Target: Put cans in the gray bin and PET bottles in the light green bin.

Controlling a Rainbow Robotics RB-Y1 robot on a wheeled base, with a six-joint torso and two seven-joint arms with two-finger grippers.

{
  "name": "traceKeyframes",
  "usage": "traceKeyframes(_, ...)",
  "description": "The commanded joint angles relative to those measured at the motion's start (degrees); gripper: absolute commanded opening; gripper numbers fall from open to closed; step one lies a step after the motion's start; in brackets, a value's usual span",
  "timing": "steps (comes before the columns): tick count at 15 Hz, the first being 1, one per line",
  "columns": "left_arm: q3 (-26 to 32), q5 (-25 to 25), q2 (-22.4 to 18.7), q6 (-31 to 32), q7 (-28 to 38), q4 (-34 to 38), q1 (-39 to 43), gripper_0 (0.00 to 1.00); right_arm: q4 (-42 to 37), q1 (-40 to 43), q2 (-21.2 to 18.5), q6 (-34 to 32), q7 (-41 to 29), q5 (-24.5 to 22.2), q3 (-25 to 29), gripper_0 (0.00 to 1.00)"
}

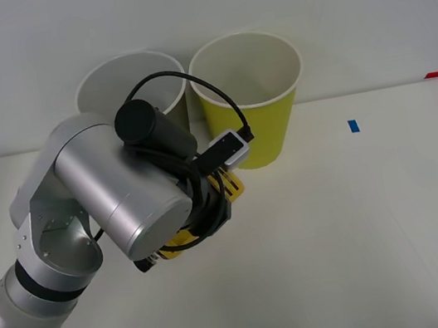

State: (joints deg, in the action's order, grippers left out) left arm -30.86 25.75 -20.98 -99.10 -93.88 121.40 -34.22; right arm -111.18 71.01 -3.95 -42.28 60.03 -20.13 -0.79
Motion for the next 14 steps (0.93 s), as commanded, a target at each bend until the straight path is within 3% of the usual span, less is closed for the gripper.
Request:
traceKeyframes(1, 2.5, 0.4, -2.2, 0.0, 0.1, 6.2, 2.8, 0.00, 0.0, 0.0, 0.0, 0.0, 0.0, 0.0, 0.0, 0.00)
traceKeyframes(10, 11.7, 1.2, -4.9, 0.0, 0.7, 21.6, 5.4, 0.00, 0.0, 0.0, 0.0, 0.0, 0.0, 0.0, 0.0, 0.00)
traceKeyframes(14, 21.9, 11.7, -3.5, 0.8, 0.6, 22.7, 5.1, 0.00, 0.0, 0.0, 0.0, 0.0, 0.0, 0.0, 0.0, 0.00)
